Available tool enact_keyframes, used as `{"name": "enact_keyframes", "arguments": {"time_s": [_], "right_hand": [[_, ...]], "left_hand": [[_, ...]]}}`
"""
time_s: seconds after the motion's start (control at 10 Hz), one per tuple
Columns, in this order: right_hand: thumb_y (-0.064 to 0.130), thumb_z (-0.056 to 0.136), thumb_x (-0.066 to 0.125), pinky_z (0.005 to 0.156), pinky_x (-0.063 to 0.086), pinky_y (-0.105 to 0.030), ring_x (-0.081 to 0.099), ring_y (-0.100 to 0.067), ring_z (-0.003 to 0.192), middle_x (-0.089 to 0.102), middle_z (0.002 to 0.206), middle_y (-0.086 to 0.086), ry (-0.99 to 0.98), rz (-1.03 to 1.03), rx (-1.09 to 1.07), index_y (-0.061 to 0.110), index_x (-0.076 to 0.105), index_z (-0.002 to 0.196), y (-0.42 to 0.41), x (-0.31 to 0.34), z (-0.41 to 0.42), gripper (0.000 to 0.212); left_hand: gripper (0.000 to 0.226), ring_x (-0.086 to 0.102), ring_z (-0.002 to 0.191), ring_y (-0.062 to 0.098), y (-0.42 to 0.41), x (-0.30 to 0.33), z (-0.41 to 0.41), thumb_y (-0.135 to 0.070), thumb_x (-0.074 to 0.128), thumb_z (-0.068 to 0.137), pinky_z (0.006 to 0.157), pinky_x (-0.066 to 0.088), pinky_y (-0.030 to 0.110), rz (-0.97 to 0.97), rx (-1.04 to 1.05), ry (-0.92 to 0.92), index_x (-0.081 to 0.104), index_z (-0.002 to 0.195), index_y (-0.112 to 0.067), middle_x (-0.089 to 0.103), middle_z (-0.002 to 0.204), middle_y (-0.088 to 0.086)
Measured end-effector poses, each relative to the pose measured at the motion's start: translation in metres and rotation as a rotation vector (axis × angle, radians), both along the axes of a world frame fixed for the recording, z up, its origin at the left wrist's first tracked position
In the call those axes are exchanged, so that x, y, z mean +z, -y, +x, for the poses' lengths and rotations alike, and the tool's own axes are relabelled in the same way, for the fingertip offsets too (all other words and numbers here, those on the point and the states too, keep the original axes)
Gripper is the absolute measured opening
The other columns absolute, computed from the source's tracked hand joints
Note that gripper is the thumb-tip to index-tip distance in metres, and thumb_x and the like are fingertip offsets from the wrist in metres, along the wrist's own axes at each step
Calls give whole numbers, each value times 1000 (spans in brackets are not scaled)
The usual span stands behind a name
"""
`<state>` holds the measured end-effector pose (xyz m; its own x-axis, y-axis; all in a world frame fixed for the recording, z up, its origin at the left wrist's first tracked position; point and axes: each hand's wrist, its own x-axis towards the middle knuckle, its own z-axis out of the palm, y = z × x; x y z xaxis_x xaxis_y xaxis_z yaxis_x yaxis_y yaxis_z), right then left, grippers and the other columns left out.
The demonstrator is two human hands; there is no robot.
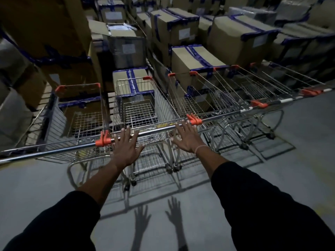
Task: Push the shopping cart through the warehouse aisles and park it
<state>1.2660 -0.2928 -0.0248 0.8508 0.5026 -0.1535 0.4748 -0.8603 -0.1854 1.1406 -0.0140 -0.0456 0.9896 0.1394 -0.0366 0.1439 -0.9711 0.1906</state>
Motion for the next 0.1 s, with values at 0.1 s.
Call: {"name": "enact_keyframes", "arguments": {"time_s": [0.1], "right_hand": [[76,96,29,121,-14,-55,-18,-34,156,-13,171,-9,-17,5,-28,30,-2,165,18,-3,17,88]], "left_hand": [[92,-8,158,36,16,-4,16,-79,6,87,122,-7,59,4,10,0,8,165,-30,-7,171,15]]}}
